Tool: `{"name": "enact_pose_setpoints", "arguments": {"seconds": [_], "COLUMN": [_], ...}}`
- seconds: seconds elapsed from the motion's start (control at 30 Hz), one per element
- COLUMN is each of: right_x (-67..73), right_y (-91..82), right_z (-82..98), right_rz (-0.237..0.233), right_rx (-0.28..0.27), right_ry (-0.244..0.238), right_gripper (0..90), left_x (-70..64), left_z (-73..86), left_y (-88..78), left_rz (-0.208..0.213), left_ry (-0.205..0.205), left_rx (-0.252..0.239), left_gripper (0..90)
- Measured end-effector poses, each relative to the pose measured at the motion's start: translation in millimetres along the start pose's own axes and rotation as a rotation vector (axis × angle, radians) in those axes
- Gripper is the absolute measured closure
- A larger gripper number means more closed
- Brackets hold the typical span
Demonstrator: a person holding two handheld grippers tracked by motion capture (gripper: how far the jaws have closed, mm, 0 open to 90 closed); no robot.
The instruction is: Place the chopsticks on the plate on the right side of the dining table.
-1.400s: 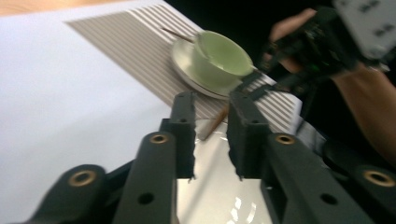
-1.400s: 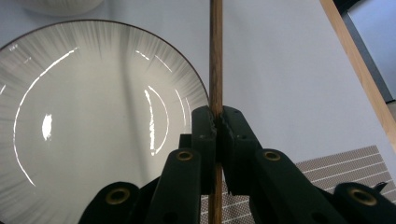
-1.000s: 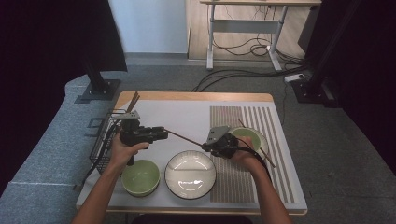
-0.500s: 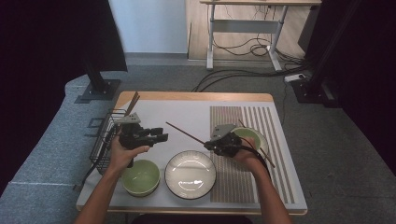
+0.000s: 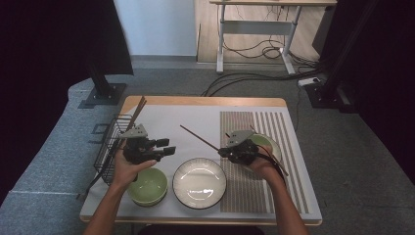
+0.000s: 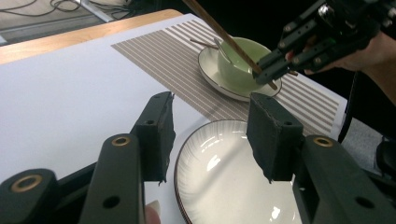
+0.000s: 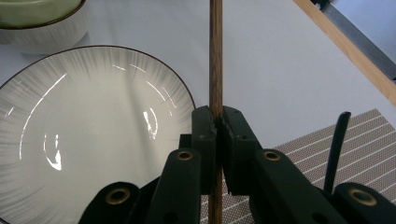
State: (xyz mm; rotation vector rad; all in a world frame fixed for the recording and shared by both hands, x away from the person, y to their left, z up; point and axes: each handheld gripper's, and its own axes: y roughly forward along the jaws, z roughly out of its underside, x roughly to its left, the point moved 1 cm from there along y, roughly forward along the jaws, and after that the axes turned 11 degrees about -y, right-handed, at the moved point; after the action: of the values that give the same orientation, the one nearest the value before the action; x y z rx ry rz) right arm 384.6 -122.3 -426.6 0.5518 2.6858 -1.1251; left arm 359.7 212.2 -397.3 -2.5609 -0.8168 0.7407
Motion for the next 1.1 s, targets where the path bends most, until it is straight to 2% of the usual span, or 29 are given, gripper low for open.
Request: {"name": "enact_pose_setpoints", "arguments": {"seconds": [0.3, 0.47, 0.63, 1.1], "right_x": [-0.5, 0.0, -0.3, -1.3], "right_y": [-3.7, -5.0, -6.0, -14.9], "right_z": [5.0, 6.2, 6.9, 12.2], "right_rz": [0.002, 0.003, 0.007, 0.024], "right_rx": [-0.011, -0.014, -0.013, -0.020], "right_ry": [0.004, 0.007, 0.011, 0.024], "right_gripper": [84.9, 84.8, 84.8, 84.8], "left_x": [-4.5, 0.6, 3.4, 0.5], "left_z": [3.6, 9.2, 14.0, 27.1], "left_y": [-10.2, -19.4, -24.9, -33.0], "left_rz": [-0.062, -0.062, -0.057, -0.061], "left_ry": [0.004, -0.029, -0.046, -0.019], "left_rx": [-0.021, -0.045, -0.059, -0.068], "left_gripper": [50.7, 50.7, 50.7, 50.7]}}
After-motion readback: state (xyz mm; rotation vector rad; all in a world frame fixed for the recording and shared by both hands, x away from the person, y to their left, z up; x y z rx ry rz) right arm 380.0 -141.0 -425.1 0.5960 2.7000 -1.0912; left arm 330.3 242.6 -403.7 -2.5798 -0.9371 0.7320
